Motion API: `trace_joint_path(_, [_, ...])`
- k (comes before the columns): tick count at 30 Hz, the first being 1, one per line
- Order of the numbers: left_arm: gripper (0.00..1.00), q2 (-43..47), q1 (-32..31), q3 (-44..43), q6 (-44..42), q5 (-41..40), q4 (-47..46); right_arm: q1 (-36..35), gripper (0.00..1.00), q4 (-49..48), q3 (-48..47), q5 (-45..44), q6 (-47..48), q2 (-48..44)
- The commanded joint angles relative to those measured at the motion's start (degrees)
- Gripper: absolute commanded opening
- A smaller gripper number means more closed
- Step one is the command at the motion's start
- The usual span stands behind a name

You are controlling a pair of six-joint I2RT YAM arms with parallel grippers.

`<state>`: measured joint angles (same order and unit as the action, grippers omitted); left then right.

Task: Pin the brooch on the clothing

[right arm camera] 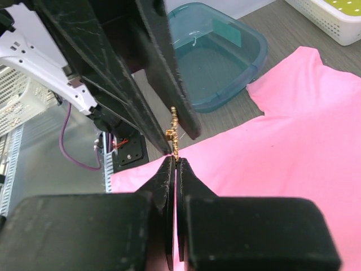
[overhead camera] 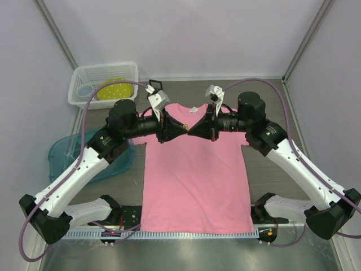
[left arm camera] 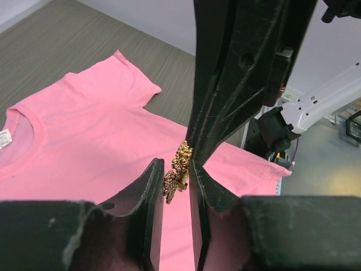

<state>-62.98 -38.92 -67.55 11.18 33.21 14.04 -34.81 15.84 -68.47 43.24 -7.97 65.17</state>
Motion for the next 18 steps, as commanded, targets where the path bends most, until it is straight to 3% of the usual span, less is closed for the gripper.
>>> trace_joint_path(1, [0.31, -0.8, -0.3, 2.8, 2.7, -2.4, -4.5, -2.0, 0.01, -8.4, -1.3, 6.4, -2.2, -1.2])
trace_joint_path(5, [0.44, -0.3, 0.2, 2.2, 3.5, -1.0, -4.6, -2.0, 0.01, -8.0, -1.0, 5.6, -1.9, -1.6])
trace_joint_path(9, [0.5, 2.2, 3.0, 2.3, 4.0, 4.7, -6.7, -1.8, 0.01, -7.7, -0.8, 5.4, -1.6, -2.0])
trace_joint_path(18, [0.52, 5.9, 9.6, 2.9, 1.4, 23.6, -6.1, -1.1, 0.01, -7.7, -0.6, 5.3, -1.4, -2.0])
